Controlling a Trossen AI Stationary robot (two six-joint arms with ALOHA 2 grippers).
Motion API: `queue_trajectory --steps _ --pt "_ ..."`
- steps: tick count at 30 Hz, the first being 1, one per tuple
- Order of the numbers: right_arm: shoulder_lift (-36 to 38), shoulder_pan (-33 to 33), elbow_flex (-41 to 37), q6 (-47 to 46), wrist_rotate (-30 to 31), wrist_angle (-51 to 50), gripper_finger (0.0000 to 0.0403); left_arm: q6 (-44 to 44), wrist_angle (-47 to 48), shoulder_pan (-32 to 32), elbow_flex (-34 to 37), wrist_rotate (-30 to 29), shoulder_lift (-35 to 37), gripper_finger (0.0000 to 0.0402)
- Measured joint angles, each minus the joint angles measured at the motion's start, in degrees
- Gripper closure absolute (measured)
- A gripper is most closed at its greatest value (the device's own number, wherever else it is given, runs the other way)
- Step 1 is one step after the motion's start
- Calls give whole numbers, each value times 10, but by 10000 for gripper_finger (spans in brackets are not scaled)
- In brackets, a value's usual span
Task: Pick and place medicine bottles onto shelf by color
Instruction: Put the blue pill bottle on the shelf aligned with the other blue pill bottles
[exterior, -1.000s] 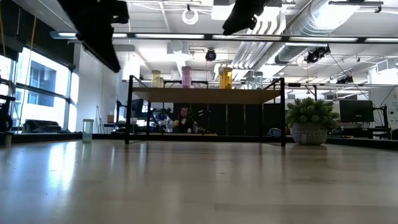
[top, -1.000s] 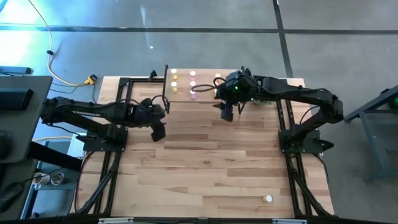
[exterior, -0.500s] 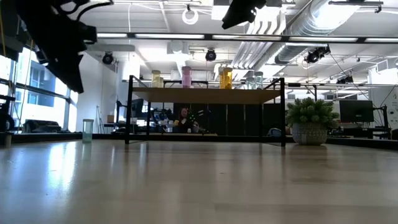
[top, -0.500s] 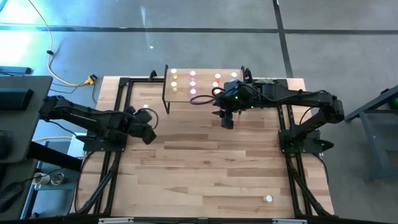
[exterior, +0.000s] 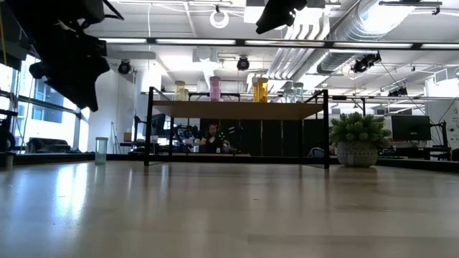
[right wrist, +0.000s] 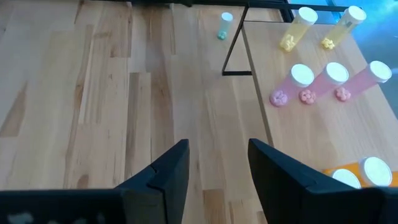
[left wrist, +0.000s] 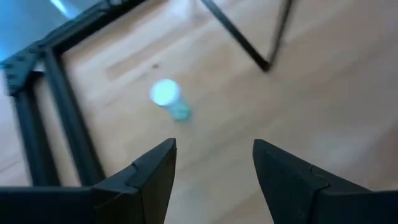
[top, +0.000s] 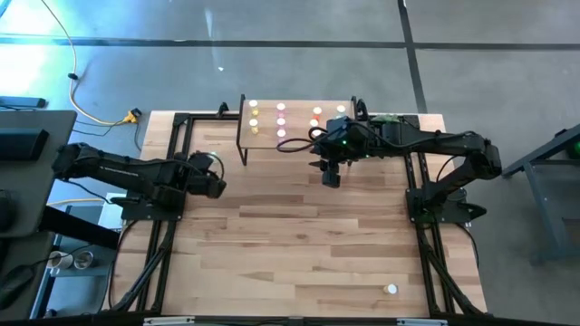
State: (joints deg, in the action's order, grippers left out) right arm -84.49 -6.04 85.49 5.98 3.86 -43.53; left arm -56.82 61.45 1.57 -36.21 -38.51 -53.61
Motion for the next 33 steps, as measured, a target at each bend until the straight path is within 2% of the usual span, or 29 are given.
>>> queue_trajectory --steps 4,9,13,17,25,33 --pt "0 0 0 0 0 0 247 45 0 86 -19 2 5 197" --pt "0 0 0 0 0 0 247 109 -5 198 -47 73 6 197" --pt "0 0 0 -13 0 0 247 166 -10 243 -46 85 5 197" --pt "0 0 0 -15 0 0 247 159 -30 242 -13 81 10 197" --pt "0 0 0 -6 -3 1 247 65 -118 211 70 93 19 197" --pt "0 0 0 -6 -3 5 247 14 -226 194 138 56 19 197"
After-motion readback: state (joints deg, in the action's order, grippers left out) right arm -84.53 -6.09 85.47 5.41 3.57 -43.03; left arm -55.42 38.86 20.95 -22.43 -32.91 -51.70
